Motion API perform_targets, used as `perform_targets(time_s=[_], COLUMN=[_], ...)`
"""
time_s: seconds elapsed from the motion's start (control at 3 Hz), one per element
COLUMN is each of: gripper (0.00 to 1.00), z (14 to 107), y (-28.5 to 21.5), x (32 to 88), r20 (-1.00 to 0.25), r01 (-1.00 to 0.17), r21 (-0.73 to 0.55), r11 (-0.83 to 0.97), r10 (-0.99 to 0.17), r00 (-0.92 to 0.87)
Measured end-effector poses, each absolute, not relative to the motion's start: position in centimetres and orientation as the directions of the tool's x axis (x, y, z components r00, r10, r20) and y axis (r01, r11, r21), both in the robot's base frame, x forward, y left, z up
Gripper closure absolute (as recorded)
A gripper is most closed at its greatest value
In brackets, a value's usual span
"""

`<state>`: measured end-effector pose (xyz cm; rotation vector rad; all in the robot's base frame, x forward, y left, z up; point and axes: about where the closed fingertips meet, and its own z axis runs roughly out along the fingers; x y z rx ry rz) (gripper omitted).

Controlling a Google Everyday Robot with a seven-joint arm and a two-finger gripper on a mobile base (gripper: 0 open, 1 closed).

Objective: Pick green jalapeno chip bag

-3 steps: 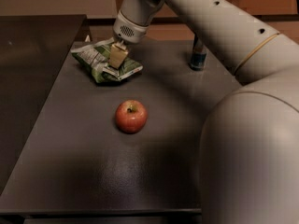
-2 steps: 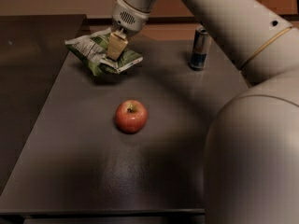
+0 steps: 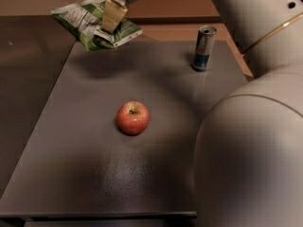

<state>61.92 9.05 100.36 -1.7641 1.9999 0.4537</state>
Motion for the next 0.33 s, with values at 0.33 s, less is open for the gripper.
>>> perform_targets(time_s=[0.33], gripper=[1.0], z=[100.37], y=[9.52], x=[62.3], r20=[-0.532], r01=[-0.989], r21=[-0.048], r11=[0.139], r10=[-0.841], r00=[-0.093])
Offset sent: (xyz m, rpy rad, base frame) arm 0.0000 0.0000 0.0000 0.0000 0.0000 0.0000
